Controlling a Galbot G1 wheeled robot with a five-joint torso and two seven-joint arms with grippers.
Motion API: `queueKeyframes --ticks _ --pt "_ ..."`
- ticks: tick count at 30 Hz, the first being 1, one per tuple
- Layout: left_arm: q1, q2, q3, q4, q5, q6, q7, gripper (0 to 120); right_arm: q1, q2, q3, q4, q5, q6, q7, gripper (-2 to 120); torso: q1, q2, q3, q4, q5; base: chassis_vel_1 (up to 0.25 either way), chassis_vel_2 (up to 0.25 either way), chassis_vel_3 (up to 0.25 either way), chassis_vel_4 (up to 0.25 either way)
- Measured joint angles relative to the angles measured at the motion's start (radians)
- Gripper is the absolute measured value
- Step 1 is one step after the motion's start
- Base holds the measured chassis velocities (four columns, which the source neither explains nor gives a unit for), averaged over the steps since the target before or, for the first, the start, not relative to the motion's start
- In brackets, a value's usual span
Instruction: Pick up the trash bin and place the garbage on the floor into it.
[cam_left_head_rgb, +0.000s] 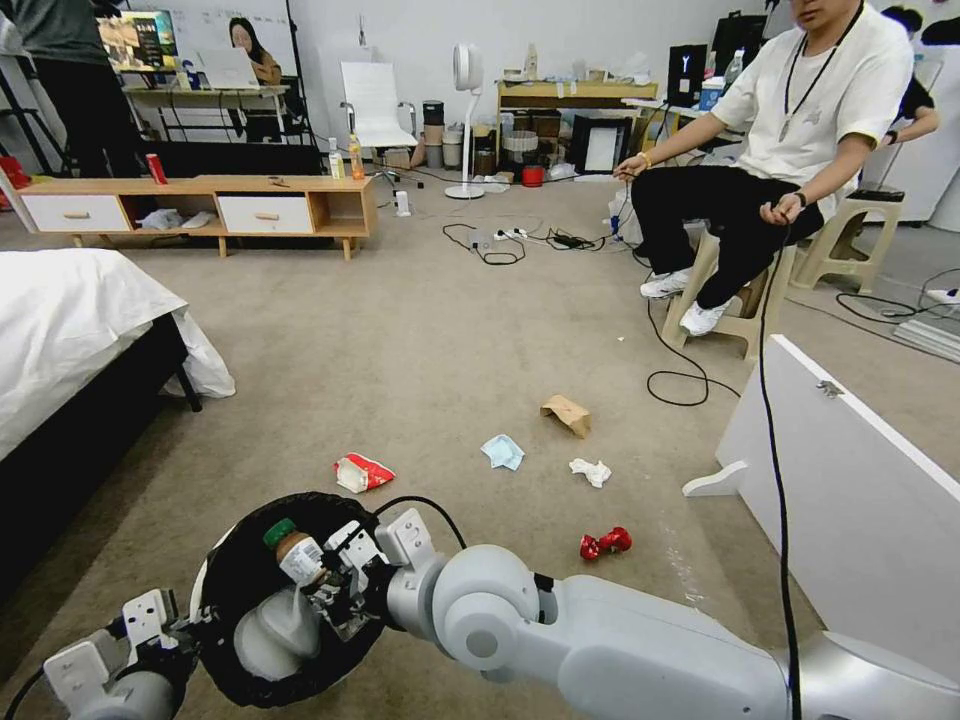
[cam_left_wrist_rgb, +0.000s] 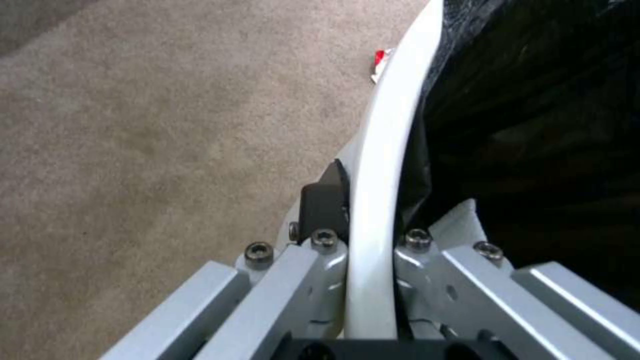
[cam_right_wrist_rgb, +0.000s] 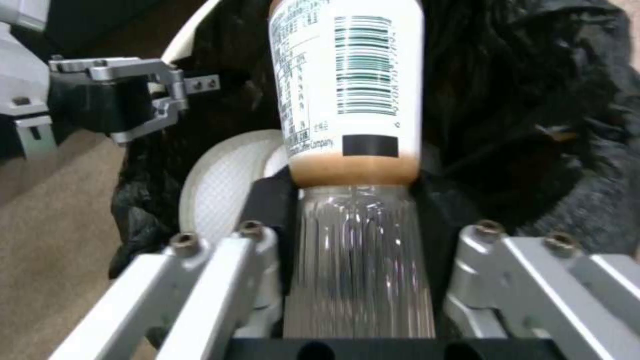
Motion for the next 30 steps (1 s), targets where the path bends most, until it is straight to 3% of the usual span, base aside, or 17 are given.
queueKeyframes --ticks 7,9,16,30 --pt "0.002 -0.001 0.000 0.000 0.002 0.000 0.002 2 0.002 -0.004 0.013 0.008 0.005 -0.003 0.000 58 0.000 0.000 0.000 0.0000 0.0000 0.000 0.000 0.000 0.000" --pt "0.003 -0.002 0.000 0.000 0.002 0.000 0.002 2 0.004 0.005 0.016 0.005 0.006 -0.004 0.000 71 0.000 0.000 0.000 0.0001 0.0000 0.000 0.000 0.000 0.000" --pt "0.004 -0.004 -0.002 0.000 0.002 0.000 0.003 2 0.012 0.018 0.033 0.003 0.007 -0.001 -0.001 96 0.000 0.000 0.000 0.0000 0.0000 0.000 0.000 0.000 0.000" --pt "0.000 -0.006 0.001 0.012 0.007 0.000 0.005 2 0.034 0.038 0.118 0.043 0.016 0.011 0.000 100 0.000 0.000 0.000 0.0000 -0.0001 0.000 0.000 0.000 0.000"
